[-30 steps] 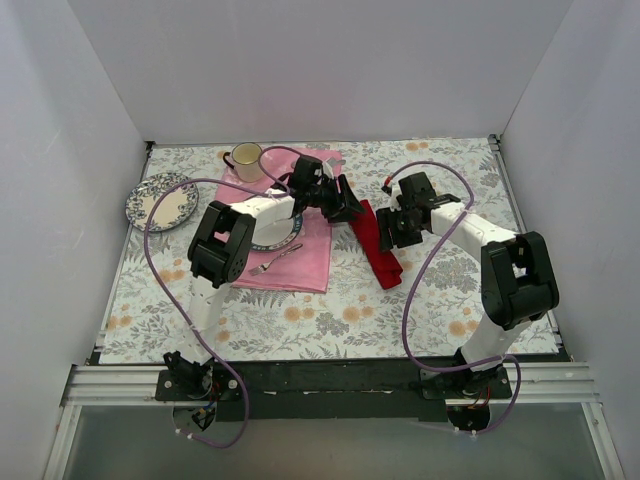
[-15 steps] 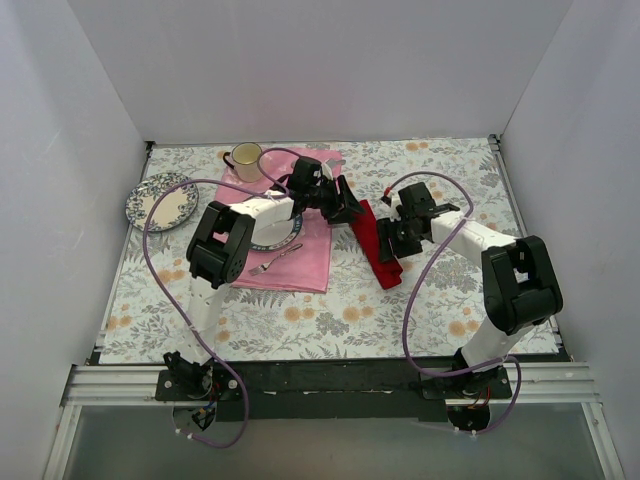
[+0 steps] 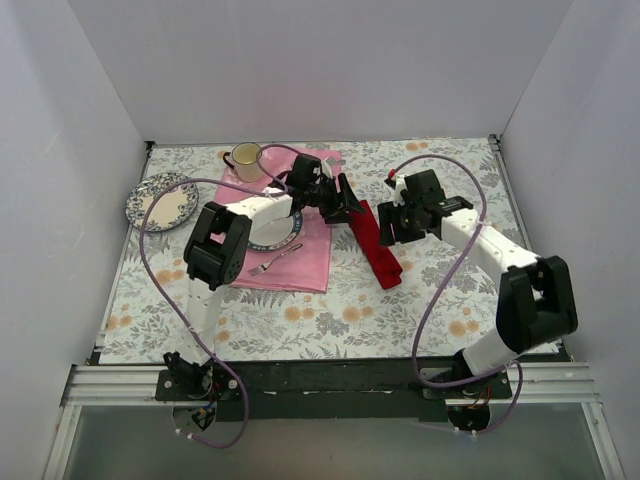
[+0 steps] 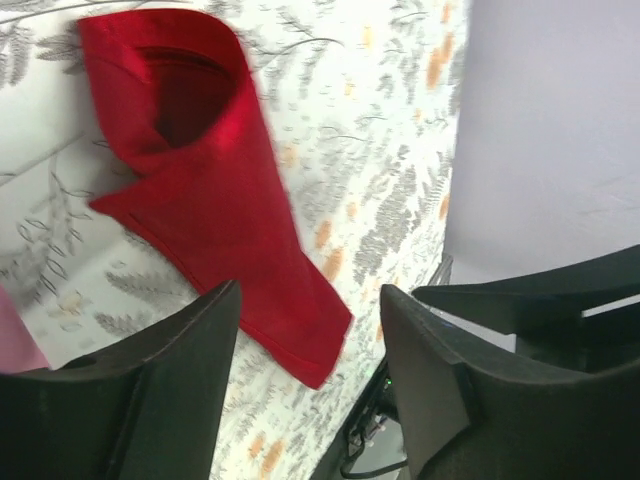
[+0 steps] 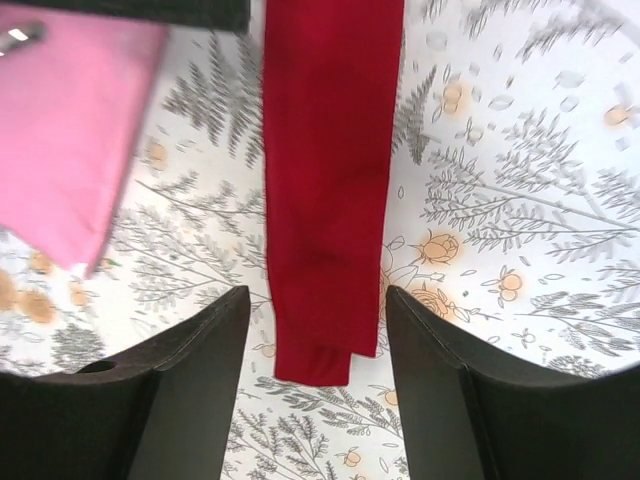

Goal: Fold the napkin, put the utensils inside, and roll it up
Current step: Roll the napkin with the utensil

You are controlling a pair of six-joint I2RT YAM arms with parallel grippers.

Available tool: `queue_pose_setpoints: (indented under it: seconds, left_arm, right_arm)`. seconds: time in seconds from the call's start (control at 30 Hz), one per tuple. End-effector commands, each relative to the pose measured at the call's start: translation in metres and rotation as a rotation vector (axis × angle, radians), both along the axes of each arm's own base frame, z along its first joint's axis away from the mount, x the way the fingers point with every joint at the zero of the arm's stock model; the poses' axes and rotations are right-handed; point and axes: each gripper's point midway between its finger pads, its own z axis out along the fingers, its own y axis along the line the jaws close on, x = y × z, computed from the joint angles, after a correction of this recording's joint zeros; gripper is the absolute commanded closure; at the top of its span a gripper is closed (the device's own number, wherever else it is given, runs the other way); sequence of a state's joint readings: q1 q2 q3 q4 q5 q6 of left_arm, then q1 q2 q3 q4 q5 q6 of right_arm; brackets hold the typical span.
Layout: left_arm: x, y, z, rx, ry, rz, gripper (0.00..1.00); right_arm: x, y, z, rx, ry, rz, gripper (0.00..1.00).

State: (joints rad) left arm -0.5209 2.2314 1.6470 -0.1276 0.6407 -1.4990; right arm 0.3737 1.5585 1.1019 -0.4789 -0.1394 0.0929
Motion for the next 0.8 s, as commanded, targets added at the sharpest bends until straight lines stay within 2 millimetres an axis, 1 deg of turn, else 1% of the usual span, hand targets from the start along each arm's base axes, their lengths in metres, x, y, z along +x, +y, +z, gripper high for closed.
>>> queue_pose_setpoints:
  seconds: [0.0, 0.03, 0.07, 0.1, 0.13, 0.17, 0.2, 0.23, 0.27, 0.3, 0.33, 0.37, 0.4, 0.43, 0.47, 0.5, 0.53, 0.57, 0.6, 0.63, 0.67, 0.73, 0.77]
  left_arm:
    - [-0.024, 0.017, 0.139, -0.095, -0.255, -0.025, 0.40]
    - [-0.032, 0.022, 0.150, -0.097, -0.281, -0.023, 0.38]
    - [-0.046, 0.032, 0.166, -0.100, -0.317, -0.016, 0.37]
    - [-0.056, 0.038, 0.174, -0.104, -0.336, -0.016, 0.34]
    - [-0.063, 0.044, 0.180, -0.103, -0.349, -0.010, 0.32]
    - [-0.076, 0.055, 0.209, -0.128, -0.406, 0.006, 0.30]
    - [-0.083, 0.063, 0.198, -0.106, -0.391, 0.034, 0.28]
    - [-0.089, 0.069, 0.205, -0.110, -0.407, 0.052, 0.25]
    - [-0.094, 0.075, 0.211, -0.115, -0.430, 0.073, 0.23]
    - [-0.102, 0.085, 0.231, -0.134, -0.474, 0.111, 0.21]
    - [-0.107, 0.091, 0.229, -0.130, -0.479, 0.129, 0.18]
    - [-0.110, 0.096, 0.234, -0.138, -0.497, 0.146, 0.16]
    - [-0.118, 0.101, 0.247, -0.156, -0.530, 0.161, 0.13]
    - [-0.118, 0.105, 0.244, -0.152, -0.526, 0.180, 0.11]
    - [-0.120, 0.107, 0.247, -0.156, -0.529, 0.188, 0.10]
    - [-0.124, 0.110, 0.254, -0.169, -0.544, 0.199, 0.09]
    - [-0.126, 0.111, 0.252, -0.174, -0.537, 0.206, 0.07]
    - [-0.127, 0.112, 0.256, -0.184, -0.546, 0.211, 0.05]
    - [-0.128, 0.113, 0.257, -0.188, -0.547, 0.214, 0.04]
    - [-0.129, 0.114, 0.259, -0.191, -0.549, 0.222, 0.03]
    - [-0.130, 0.115, 0.261, -0.195, -0.550, 0.225, 0.03]
    - [-0.129, 0.114, 0.261, -0.196, -0.549, 0.225, 0.02]
    - [-0.128, 0.114, 0.263, -0.196, -0.553, 0.228, 0.02]
  right_arm:
    - [0.003, 0.004, 0.080, 0.098, -0.196, -0.016, 0.35]
    - [0.003, 0.004, 0.092, 0.122, -0.240, -0.025, 0.34]
    - [-0.001, 0.001, 0.116, 0.154, -0.315, -0.036, 0.29]
    - [-0.007, -0.002, 0.120, 0.163, -0.334, -0.048, 0.27]
    - [-0.014, -0.005, 0.144, 0.201, -0.403, -0.065, 0.25]
    - [-0.018, -0.008, 0.155, 0.219, -0.441, -0.080, 0.07]
    - [-0.023, -0.012, 0.161, 0.232, -0.473, -0.091, 0.01]
    - [-0.033, -0.017, 0.185, 0.275, -0.553, -0.104, 0.01]
    - [-0.036, -0.020, 0.195, 0.293, -0.591, -0.123, 0.01]
    - [-0.037, -0.028, 0.203, 0.287, -0.629, -0.163, 0.01]
    - [-0.043, -0.034, 0.211, 0.308, -0.656, -0.196, 0.01]
    - [-0.046, -0.037, 0.213, 0.310, -0.660, -0.212, 0.01]
    - [-0.047, -0.044, 0.215, 0.300, -0.669, -0.245, 0.01]
    - [-0.051, -0.046, 0.220, 0.306, -0.682, -0.252, 0.01]
    - [-0.053, -0.046, 0.219, 0.314, -0.674, -0.258, 0.01]
    - [-0.056, -0.047, 0.218, 0.313, -0.667, -0.259, 0.01]
    - [-0.061, -0.049, 0.216, 0.318, -0.673, -0.260, 0.01]
    - [-0.063, -0.050, 0.215, 0.324, -0.678, -0.264, 0.01]
    - [-0.064, -0.049, 0.218, 0.342, -0.701, -0.261, 0.01]
    - [-0.070, -0.048, 0.222, 0.361, -0.732, -0.235, 0.01]
    - [-0.071, -0.050, 0.214, 0.346, -0.727, -0.237, 0.01]
    - [-0.073, -0.049, 0.217, 0.345, -0.746, -0.211, 0.01]
    - [-0.075, -0.050, 0.224, 0.340, -0.756, -0.201, 0.01]
